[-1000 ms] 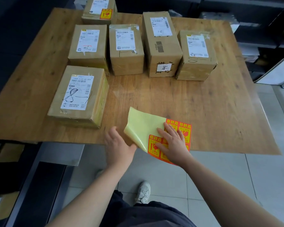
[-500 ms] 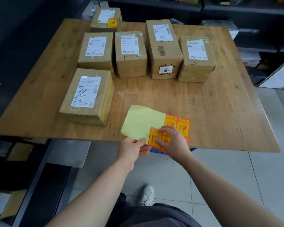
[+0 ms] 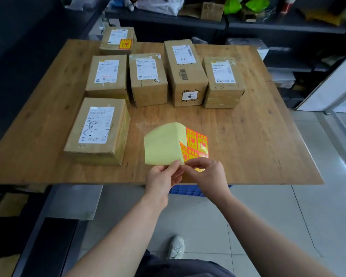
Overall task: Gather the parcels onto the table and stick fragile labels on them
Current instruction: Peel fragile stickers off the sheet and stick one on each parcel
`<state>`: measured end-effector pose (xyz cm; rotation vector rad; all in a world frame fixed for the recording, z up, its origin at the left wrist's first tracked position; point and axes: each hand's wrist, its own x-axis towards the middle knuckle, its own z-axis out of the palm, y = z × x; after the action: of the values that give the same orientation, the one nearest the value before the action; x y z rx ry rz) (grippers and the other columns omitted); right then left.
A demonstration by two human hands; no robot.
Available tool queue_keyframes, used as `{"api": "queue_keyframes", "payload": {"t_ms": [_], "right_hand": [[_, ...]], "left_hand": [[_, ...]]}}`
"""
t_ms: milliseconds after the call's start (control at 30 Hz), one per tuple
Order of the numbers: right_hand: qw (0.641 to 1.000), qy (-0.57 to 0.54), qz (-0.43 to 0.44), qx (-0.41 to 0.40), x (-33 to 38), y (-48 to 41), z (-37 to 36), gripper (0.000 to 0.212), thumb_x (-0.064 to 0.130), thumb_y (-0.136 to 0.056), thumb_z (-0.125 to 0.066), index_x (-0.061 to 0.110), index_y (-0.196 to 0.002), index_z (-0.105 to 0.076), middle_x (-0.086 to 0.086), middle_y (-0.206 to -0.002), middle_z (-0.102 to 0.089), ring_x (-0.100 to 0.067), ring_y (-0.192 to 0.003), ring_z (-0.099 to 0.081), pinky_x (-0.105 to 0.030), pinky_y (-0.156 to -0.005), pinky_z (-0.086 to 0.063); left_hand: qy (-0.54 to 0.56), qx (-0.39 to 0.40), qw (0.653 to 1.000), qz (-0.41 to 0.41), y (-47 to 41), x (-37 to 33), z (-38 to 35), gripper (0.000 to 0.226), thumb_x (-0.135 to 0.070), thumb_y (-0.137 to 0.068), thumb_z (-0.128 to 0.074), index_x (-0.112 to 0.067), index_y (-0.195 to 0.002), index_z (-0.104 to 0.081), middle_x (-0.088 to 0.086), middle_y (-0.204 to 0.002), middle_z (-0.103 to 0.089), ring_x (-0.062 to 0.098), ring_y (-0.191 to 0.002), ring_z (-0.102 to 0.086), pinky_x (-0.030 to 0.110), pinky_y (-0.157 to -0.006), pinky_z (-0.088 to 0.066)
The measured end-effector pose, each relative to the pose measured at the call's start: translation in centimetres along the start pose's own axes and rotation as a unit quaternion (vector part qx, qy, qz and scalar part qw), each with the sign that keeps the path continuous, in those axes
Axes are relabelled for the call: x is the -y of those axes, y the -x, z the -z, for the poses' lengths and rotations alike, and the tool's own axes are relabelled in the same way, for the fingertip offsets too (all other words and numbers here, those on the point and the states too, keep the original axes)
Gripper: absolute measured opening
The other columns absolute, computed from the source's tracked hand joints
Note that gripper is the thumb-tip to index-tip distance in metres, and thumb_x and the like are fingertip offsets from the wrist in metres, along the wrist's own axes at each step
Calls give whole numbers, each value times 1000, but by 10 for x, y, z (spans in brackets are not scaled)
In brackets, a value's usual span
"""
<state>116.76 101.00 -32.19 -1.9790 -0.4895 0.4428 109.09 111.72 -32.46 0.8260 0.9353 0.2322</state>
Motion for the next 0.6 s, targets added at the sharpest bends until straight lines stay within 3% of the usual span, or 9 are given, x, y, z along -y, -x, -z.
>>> {"api": "queue_keyframes", "payload": {"t_ms": [167,467,600], "right_hand": [[998,-44,-38,-8,5,-1,3,12,28,-78,-78,16,-81,-77,5,-74,-73,-5,-69,-66,-18,-63,-52],[993,-59,-100,4,10,-2,8,8,15,-84,-68,13,-78,-73,-3,-74,-70,0,-52,-53,-14,-45,-41],[993,-67,-99,9,8,-4,10,9,20,-85,-69,14,-81,-75,0,-77,-72,-11,-68,-63,-20,-58,-50]], "left_hand": [[-15,19,1000,-16,4,-3,-3,6,-11,-85,-67,-10,-91,-70,5,-87,-74,13,-79,-69,24,-68,-51],[-47,21,998,-45,-1,-1,-3,13,-9,-87,-65,-5,-99,-68,6,-89,-73,12,-79,-69,25,-69,-54],[-30,27,998,-40,-5,-1,0,16,-5,-88,-63,0,-103,-65,10,-94,-72,19,-83,-68,28,-71,-57]]}}
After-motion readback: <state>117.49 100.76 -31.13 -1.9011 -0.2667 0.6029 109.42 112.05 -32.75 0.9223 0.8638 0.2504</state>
